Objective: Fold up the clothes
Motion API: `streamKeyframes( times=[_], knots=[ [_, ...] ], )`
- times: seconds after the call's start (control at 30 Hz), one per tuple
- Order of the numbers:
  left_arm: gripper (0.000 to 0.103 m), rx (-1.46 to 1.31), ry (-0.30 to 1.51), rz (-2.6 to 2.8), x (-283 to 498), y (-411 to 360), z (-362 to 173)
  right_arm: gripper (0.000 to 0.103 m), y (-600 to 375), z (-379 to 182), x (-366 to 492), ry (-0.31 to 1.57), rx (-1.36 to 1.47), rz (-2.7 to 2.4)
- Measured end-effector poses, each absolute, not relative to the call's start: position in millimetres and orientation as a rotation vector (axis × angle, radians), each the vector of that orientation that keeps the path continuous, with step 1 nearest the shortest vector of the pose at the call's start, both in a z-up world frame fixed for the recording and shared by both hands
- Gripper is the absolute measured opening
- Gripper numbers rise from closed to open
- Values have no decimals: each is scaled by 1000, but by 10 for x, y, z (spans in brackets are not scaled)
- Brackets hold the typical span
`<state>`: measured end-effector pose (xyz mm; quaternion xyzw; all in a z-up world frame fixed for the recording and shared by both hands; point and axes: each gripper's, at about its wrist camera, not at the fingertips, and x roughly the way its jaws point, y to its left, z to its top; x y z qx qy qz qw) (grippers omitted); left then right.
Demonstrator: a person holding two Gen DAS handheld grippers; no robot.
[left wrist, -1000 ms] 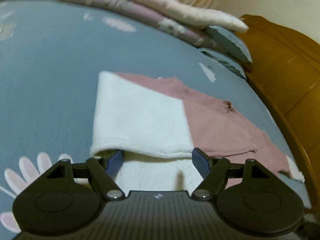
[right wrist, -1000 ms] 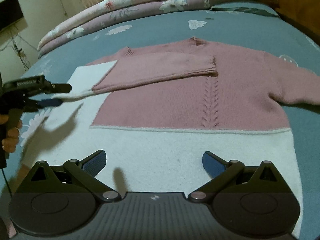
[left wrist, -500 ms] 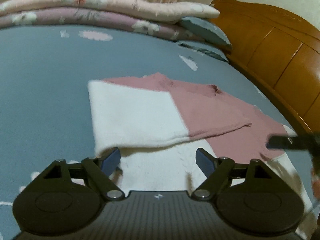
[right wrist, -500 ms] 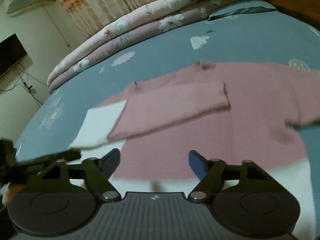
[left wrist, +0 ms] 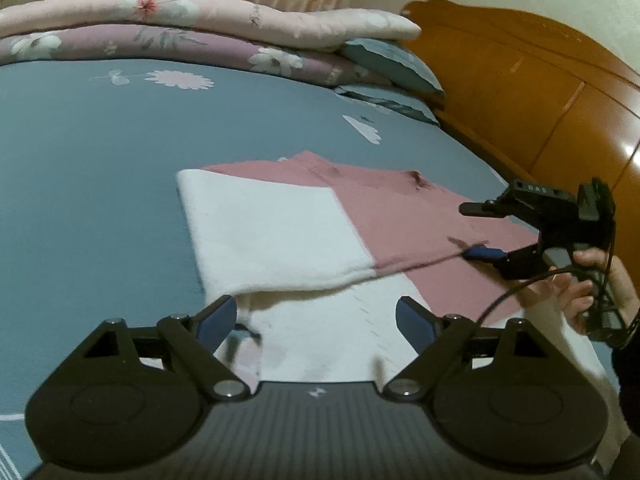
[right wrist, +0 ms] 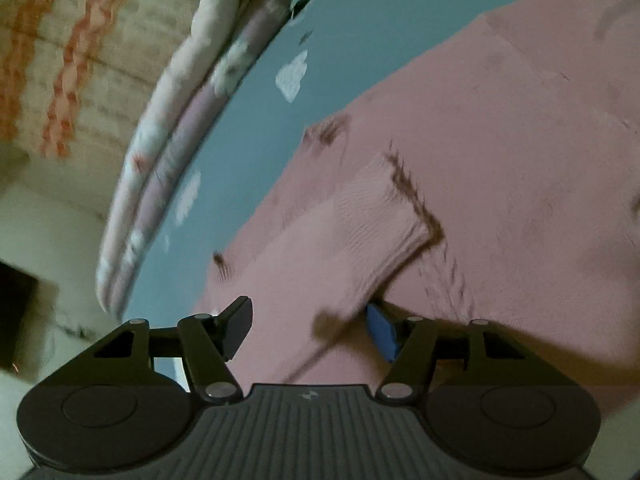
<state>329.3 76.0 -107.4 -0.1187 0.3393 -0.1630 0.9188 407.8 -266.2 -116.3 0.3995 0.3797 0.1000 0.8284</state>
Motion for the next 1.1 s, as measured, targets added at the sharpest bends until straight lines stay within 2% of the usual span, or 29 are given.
streamKeyframes(
  times=[0.07,0.1,0.17,0.2,0.23,0.7,0.77,0.87,0.93,1.0,1.1],
  knots=[
    [87,-260,697,-328,3304,806,-1081,66,-2707,-1249,4139,789,908,187],
    [87,-264,698,-324,3309,822,-1084,62,-2699,-1256,4155,789,894,170],
    [87,-265,696,-317,3307,840,-1085,46,-2643,-1219,4169,798,807,131],
    [87,-265,695,-314,3307,846,-1084,25,-2615,-1200,4176,802,763,111],
    [87,-265,695,-313,3307,850,-1084,9,-2609,-1180,4193,810,717,92],
    [87,-257,687,-334,3330,857,-1063,9,-2758,-1038,4099,803,652,49],
    [87,-257,691,-333,3336,851,-1070,19,-2787,-1035,4084,806,652,36],
    [87,-244,689,-334,3333,827,-1060,24,-2830,-1030,4060,812,654,17],
    [87,-239,685,-339,3325,810,-1050,41,-2856,-1001,4026,807,650,-3],
    [87,-232,683,-344,3320,801,-1052,44,-2850,-873,3952,765,598,-43],
    [87,-223,686,-341,3324,782,-1063,55,-2761,-701,3981,709,521,-9]
  ],
)
